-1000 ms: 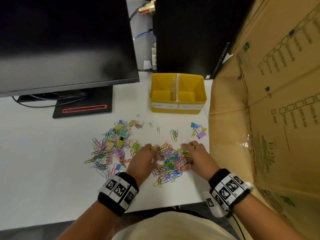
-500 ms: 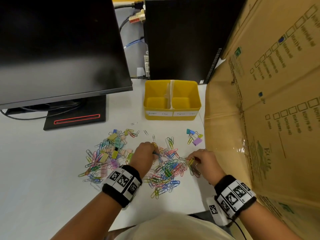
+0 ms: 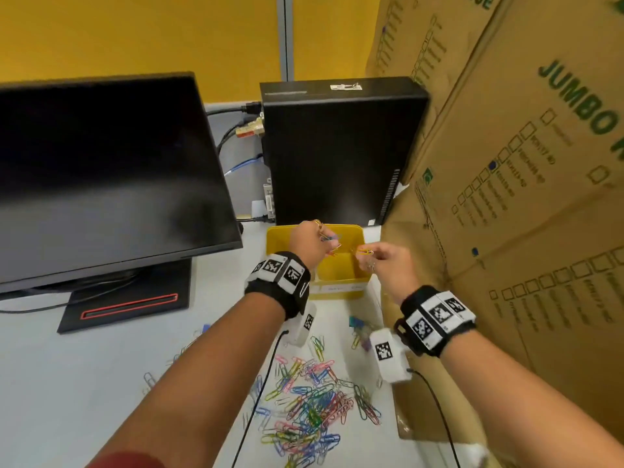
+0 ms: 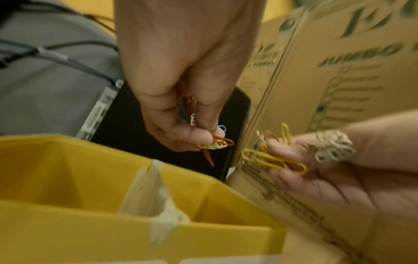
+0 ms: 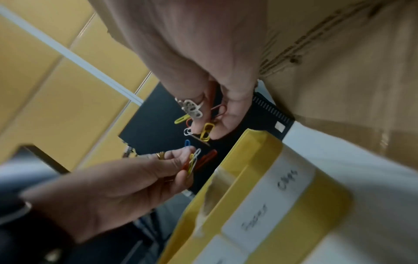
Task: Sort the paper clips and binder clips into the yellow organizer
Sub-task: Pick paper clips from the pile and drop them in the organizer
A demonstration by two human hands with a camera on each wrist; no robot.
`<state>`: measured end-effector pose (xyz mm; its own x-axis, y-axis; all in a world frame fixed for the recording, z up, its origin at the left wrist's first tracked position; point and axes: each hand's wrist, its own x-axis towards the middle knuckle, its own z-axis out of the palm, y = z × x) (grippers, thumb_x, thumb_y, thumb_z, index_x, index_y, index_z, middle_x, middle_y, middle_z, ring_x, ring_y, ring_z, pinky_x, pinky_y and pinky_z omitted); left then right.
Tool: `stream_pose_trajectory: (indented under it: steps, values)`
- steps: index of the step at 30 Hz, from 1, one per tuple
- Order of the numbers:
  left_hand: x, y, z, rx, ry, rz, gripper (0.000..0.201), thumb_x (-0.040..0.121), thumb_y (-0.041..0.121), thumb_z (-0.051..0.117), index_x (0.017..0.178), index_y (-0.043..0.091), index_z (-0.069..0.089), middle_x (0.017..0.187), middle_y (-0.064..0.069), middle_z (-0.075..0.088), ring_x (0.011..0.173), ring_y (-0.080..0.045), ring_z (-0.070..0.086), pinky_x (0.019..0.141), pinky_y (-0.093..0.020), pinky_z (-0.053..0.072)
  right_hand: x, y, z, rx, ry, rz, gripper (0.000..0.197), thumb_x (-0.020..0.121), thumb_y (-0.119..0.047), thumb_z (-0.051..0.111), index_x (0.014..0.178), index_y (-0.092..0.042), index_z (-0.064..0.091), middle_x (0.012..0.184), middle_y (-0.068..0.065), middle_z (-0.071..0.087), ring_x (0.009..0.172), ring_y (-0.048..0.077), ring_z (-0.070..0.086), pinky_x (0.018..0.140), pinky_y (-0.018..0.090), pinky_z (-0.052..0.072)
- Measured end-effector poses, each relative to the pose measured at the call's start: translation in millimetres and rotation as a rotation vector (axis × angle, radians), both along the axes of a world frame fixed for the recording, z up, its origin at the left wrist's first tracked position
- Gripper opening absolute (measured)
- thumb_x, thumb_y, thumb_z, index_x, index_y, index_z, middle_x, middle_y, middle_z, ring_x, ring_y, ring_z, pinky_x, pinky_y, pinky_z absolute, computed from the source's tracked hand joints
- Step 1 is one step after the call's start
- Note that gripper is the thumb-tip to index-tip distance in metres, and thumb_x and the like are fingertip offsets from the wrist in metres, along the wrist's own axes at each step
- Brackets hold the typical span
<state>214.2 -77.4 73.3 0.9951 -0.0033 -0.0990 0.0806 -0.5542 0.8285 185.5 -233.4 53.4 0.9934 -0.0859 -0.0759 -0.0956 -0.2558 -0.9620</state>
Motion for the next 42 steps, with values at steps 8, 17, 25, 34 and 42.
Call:
stream_pose_trajectory:
  steps: [8, 17, 25, 34, 42]
  values:
    - [-23.2, 10.8, 6.3, 0.202, 0.049, -0.217, 0.031, 0.094, 0.016, 0.049, 0.122, 0.007, 0.057, 0.127, -0.007, 0.061, 0.113, -0.023, 0.057, 0.097, -0.031, 0.044, 5.8, -6.6, 13.5, -0.608, -0.026, 0.435, 0.043, 0.082, 0.001, 0.054, 0.125, -0.008, 0.051, 0.120, 0.016, 0.062, 0.109, 0.028, 0.058, 0.096, 0.041, 0.049]
    - [-156.0, 49.1, -91.9, 0.672, 0.373, -0.338, 0.048, 0.101, 0.027, 0.021, 0.142, 0.000, 0.021, 0.154, -0.024, 0.009, 0.143, -0.038, 0.010, 0.117, -0.044, 0.012, -122.2, -19.4, -54.6, -0.795, 0.182, 0.727, 0.055, 0.085, 0.003, 0.045, 0.137, -0.012, 0.036, 0.142, 0.014, 0.043, 0.132, 0.027, 0.037, 0.107, 0.031, 0.034]
    - [-198.5, 33.9, -110.9, 0.691, 0.443, -0.580, 0.092, 0.075, 0.067, -0.004, 0.143, 0.007, -0.015, 0.152, -0.016, -0.025, 0.142, -0.030, -0.019, 0.118, -0.045, 0.001, -146.0, -0.4, -71.4, -1.049, 0.008, 0.801, 0.050, 0.091, -0.009, 0.041, 0.139, -0.014, 0.028, 0.147, 0.010, 0.037, 0.143, 0.026, 0.013, 0.117, 0.037, 0.013]
    - [-135.1, 66.1, -109.6, 0.785, 0.325, -0.285, 0.058, 0.100, 0.034, 0.016, 0.145, 0.000, 0.003, 0.156, -0.021, -0.008, 0.145, -0.035, 0.000, 0.118, -0.048, 0.013, -164.6, -14.1, -70.5, -0.900, 0.144, 0.669, 0.059, 0.091, 0.000, 0.034, 0.144, -0.007, 0.010, 0.153, 0.016, 0.018, 0.142, 0.025, 0.020, 0.115, 0.025, 0.016]
    - [-184.9, 52.1, -111.3, 0.815, 0.245, -0.605, 0.090, 0.082, 0.067, -0.005, 0.144, 0.005, 0.015, 0.157, -0.015, -0.004, 0.145, -0.031, -0.001, 0.119, -0.046, 0.018, -192.6, -9.5, -84.9, -0.719, 0.105, 0.650, 0.053, 0.092, -0.017, 0.047, 0.141, -0.016, 0.026, 0.151, 0.011, 0.028, 0.140, 0.022, 0.024, 0.114, 0.024, 0.019]
